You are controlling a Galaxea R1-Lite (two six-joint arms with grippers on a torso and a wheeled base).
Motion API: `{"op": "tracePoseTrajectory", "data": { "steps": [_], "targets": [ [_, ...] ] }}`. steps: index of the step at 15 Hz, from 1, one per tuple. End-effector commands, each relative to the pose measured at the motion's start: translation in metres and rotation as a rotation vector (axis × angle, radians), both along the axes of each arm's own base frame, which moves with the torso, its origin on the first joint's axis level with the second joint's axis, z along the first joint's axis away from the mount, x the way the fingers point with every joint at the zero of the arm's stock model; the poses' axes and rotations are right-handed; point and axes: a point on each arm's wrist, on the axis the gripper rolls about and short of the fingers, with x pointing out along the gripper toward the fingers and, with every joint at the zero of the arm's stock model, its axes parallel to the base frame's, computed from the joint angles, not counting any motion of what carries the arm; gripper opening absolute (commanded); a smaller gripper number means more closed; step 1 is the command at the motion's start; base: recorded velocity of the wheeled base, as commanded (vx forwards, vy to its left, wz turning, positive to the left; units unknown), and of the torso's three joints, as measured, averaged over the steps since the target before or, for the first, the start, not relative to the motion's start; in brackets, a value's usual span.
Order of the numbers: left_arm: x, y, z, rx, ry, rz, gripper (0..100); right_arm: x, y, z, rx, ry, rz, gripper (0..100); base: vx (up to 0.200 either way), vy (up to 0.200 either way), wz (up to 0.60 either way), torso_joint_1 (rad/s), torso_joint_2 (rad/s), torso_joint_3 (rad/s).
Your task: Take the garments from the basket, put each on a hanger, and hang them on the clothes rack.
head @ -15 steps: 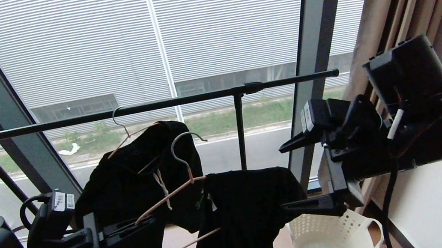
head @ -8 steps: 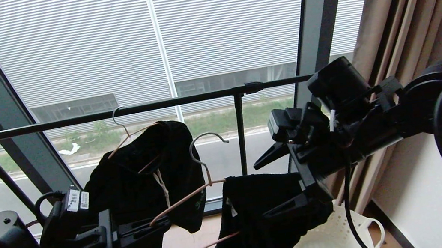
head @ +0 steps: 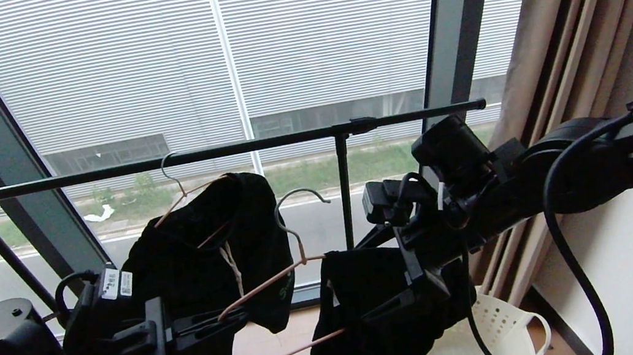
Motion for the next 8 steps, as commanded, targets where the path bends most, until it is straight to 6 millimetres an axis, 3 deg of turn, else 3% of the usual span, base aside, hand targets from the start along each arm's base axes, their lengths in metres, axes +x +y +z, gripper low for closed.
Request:
{"op": "tracePoseTrajectory", "data": {
  "steps": [1,8],
  "targets": [
    [0.0015,-0.0005,-0.0026,0.002,0.011,-0.001,0,-0.0002,0.0004,-0.0031,0.0,0.014,0.007,0,0.0,0.0,0.0,0.0,0.0,0.0],
    [0.0043,-0.0011,-0.0027,-0.001,0.014,0.0,0,-0.0019,-0.0006,-0.003,0.003,0.017,0.009,0,0.0,0.0,0.0,0.0,0.0,0.0]
  ]
}}
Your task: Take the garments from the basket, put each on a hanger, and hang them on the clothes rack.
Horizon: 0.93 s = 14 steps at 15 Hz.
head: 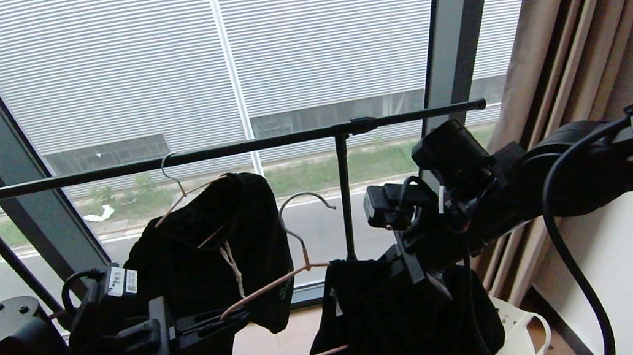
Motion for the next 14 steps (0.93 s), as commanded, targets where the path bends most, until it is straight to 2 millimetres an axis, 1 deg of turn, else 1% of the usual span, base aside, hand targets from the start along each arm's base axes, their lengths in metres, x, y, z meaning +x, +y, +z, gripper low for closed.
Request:
{"op": "tracePoseTrajectory", "data": {
  "steps": [1,4,5,8,11,12,13,14],
  "targets": [
    [0.001,0.0,0.0,0.001,-0.001,0.001,0,-0.001,0.0,0.0,0.0,0.0,0.0,0,0.0,0.0,0.0,0.0,0.0,0.0],
    [0.001,0.0,-0.002,0.004,0.002,-0.001,0,-0.003,-0.002,0.003,0.003,-0.003,-0.002,0,0.0,0.0,0.0,0.0,0.0,0.0],
    [0.001,0.0,-0.002,0.006,0.002,-0.001,100,-0.003,-0.002,0.003,0.004,-0.002,-0.006,0,0.0,0.0,0.0,0.0,0.0,0.0],
    [0.001,0.001,-0.005,0.006,0.019,0.005,100,-0.004,-0.004,0.007,0.009,-0.009,-0.01,0,0.0,0.0,0.0,0.0,0.0,0.0],
    [0.003,0.013,-0.003,0.006,0.008,0.063,100,-0.006,-0.01,0.011,0.014,-0.015,-0.022,0,0.0,0.0,0.0,0.0,0.0,0.0],
    [0.002,0.025,0.004,-0.003,-0.017,0.118,100,-0.005,-0.013,0.012,0.015,-0.013,-0.034,0,0.0,0.0,0.0,0.0,0.0,0.0],
    [-0.004,0.035,0.016,-0.027,-0.039,0.17,100,-0.005,-0.015,0.016,0.02,-0.007,-0.052,0,0.0,0.0,0.0,0.0,0.0,0.0],
    [-0.014,0.046,0.031,-0.086,-0.025,0.226,100,-0.004,-0.018,0.02,0.027,-0.004,-0.083,0,0.0,0.0,0.0,0.0,0.0,0.0]
  ]
}}
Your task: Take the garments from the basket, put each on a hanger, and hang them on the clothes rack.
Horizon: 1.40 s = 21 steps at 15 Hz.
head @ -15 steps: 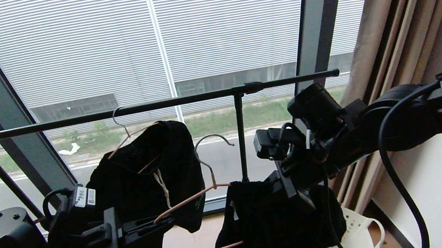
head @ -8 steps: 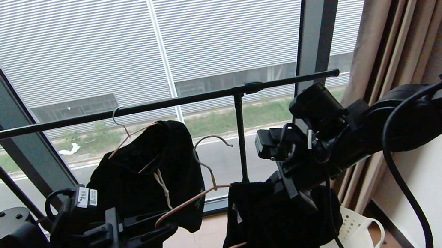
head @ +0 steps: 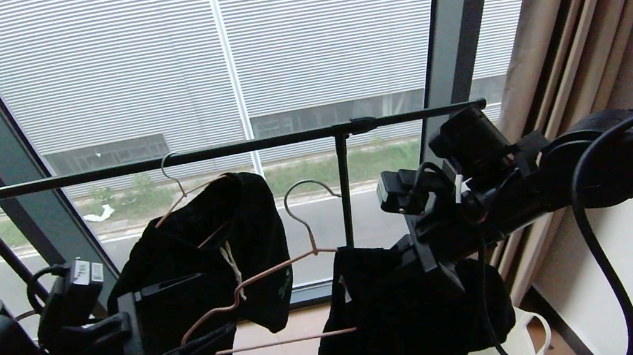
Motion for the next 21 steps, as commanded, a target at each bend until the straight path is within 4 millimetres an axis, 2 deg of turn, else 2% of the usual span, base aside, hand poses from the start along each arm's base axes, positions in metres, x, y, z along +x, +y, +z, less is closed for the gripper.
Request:
{"op": "tracePoseTrajectory", "data": {
  "steps": [1,4,6,8,10,12,14,18,21],
  "targets": [
    [-0.023,0.023,0.031,-0.099,-0.019,0.118,100,0.001,-0.005,0.01,0.013,-0.011,-0.037,0,0.0,0.0,0.0,0.0,0.0,0.0],
    [-0.042,0.027,0.023,-0.155,0.114,0.154,100,0.005,-0.012,0.016,0.018,-0.004,-0.139,0,0.0,0.0,0.0,0.0,0.0,0.0],
    [-0.05,0.025,0.003,-0.14,0.354,0.256,100,0.01,-0.019,0.017,0.032,0.011,-0.194,0,0.0,0.0,0.0,0.0,0.0,0.0],
    [-0.044,0.01,0.001,-0.09,0.408,0.364,100,0.012,-0.023,0.016,0.046,0.013,-0.224,0,0.0,0.0,0.0,0.0,0.0,0.0],
    [-0.04,-0.004,0.002,-0.066,0.419,0.331,100,0.011,-0.025,0.014,0.06,-0.01,-0.231,0,0.0,0.0,0.0,0.0,0.0,0.0],
    [-0.023,-0.044,0.0,-0.008,0.492,0.289,100,0.009,-0.028,0.001,0.07,-0.032,-0.259,0,0.0,0.0,0.0,0.0,0.0,0.0],
    [-0.007,-0.076,-0.007,0.016,0.534,0.297,100,0.011,-0.028,0.001,0.086,-0.056,-0.275,0,0.0,0.0,0.0,0.0,0.0,0.0],
    [0.01,-0.123,-0.035,0.115,0.572,0.26,100,0.009,-0.029,0.004,0.1,-0.035,-0.303,0,0.0,0.0,0.0,0.0,0.0,0.0],
    [0.018,-0.142,-0.047,0.148,0.569,0.284,100,0.008,-0.029,0.003,0.101,-0.034,-0.299,0,0.0,0.0,0.0,0.0,0.0,0.0]
  ]
}}
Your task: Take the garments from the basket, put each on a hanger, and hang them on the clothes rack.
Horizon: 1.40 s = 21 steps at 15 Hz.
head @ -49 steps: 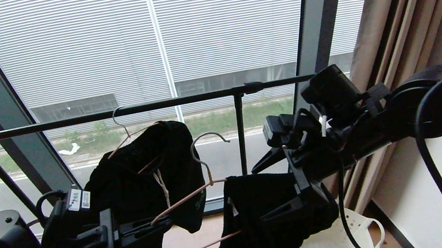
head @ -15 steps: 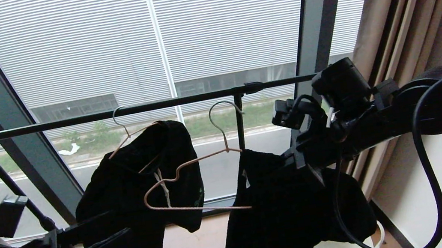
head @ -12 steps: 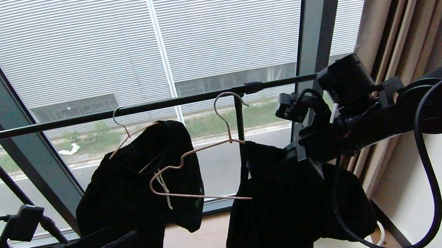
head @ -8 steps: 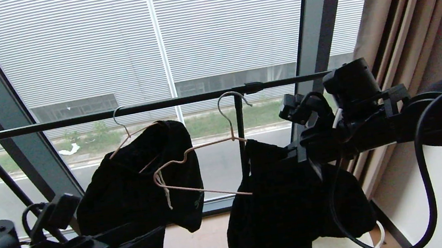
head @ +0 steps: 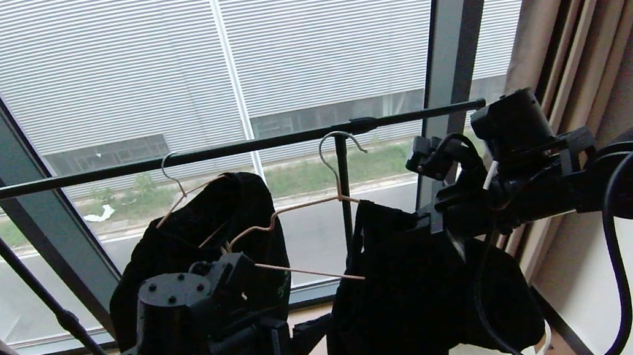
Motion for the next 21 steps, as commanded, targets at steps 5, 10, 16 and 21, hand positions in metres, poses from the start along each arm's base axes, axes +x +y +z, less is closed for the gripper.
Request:
{"op": "tracePoseTrajectory", "data": {
  "steps": [5,10,16,21],
  "targets": [
    [0.012,-0.023,-0.025,0.041,0.044,-0.03,100,-0.004,-0.001,-0.003,0.031,-0.056,0.004,0,0.0,0.0,0.0,0.0,0.0,0.0],
    [0.02,-0.033,-0.034,0.052,0.048,-0.033,100,-0.009,-0.003,-0.002,0.035,-0.058,0.009,0,0.0,0.0,0.0,0.0,0.0,0.0],
    [0.027,-0.044,-0.048,0.064,0.053,-0.036,100,-0.013,-0.005,0.001,0.04,-0.063,0.013,0,0.0,0.0,0.0,0.0,0.0,0.0],
    [0.027,-0.048,-0.06,0.094,0.067,-0.043,100,-0.015,-0.005,0.003,0.043,-0.07,0.013,0,0.0,0.0,0.0,0.0,0.0,0.0]
  ]
}}
